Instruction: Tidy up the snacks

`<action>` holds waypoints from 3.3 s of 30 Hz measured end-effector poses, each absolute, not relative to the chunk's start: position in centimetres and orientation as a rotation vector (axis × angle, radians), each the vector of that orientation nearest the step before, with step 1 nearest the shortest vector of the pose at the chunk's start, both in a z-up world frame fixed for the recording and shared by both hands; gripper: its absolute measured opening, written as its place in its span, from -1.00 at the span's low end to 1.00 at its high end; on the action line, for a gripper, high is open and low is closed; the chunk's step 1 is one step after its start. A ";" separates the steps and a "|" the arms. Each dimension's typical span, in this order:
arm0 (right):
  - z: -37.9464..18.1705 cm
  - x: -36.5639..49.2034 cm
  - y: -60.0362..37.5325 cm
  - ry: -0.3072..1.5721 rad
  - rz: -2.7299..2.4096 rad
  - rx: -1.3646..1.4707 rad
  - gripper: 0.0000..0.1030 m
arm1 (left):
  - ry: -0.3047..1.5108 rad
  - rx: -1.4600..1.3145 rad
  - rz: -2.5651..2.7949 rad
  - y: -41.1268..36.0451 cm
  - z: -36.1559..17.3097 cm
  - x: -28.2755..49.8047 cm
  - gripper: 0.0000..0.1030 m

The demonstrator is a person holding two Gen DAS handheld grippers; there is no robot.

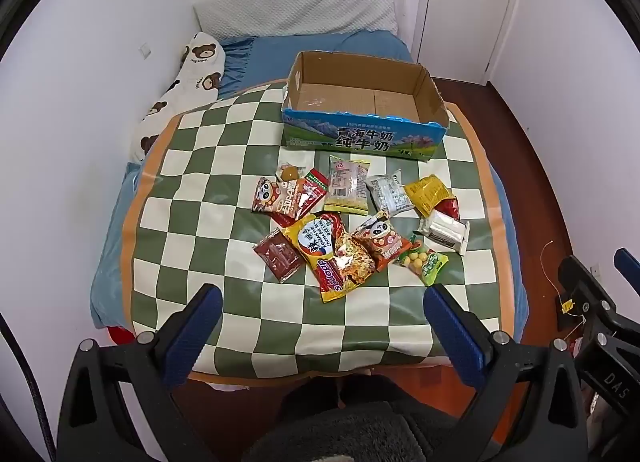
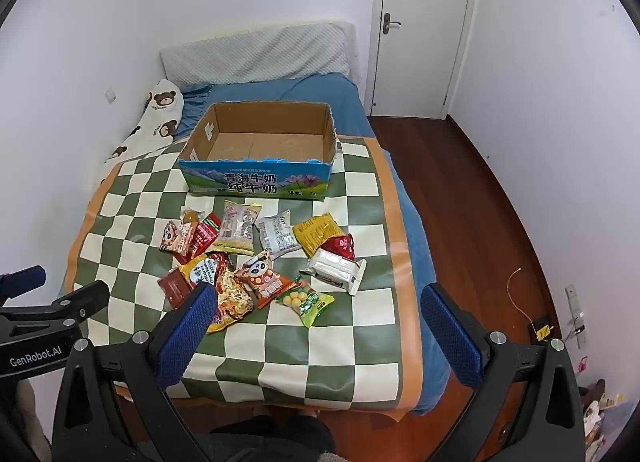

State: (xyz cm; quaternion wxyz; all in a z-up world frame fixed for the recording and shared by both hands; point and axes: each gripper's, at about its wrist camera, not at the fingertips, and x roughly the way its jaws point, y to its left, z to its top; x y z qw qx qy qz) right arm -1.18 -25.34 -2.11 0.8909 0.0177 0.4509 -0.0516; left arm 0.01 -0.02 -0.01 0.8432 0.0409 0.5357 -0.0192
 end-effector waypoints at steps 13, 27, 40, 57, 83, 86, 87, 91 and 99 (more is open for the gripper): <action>-1.8 -0.9 -24.8 0.942 -0.080 0.043 1.00 | 1.124 0.075 -0.043 0.2 0.2 0.1 1.00; -1.8 -0.9 -24.6 0.944 -0.062 0.050 1.00 | 1.122 0.070 -0.044 0.3 0.2 0.1 1.00; -2.0 -0.9 -24.8 0.943 -0.069 0.056 1.00 | 1.119 0.074 -0.041 0.3 0.5 0.0 1.00; -1.7 -0.9 -25.3 0.936 -0.076 0.064 1.00 | 1.116 0.073 -0.040 0.5 0.8 0.2 1.00; -1.7 -0.8 -25.4 0.933 -0.077 0.065 1.00 | 1.116 0.077 -0.041 -0.2 1.5 0.8 1.00; -1.6 -0.6 -25.5 0.932 -0.076 0.065 1.00 | 1.116 0.078 -0.042 -0.3 1.6 1.0 1.00; -1.6 -0.6 -25.5 0.933 -0.075 0.067 1.00 | 1.116 0.078 -0.042 -0.4 1.7 1.1 1.00; -1.4 -0.5 -25.5 0.935 -0.075 0.069 1.00 | 1.113 0.078 -0.039 -0.4 1.7 1.2 1.00; -1.8 -0.1 -25.4 0.947 -0.074 0.074 1.00 | 1.124 0.069 -0.035 -0.6 1.7 2.2 1.00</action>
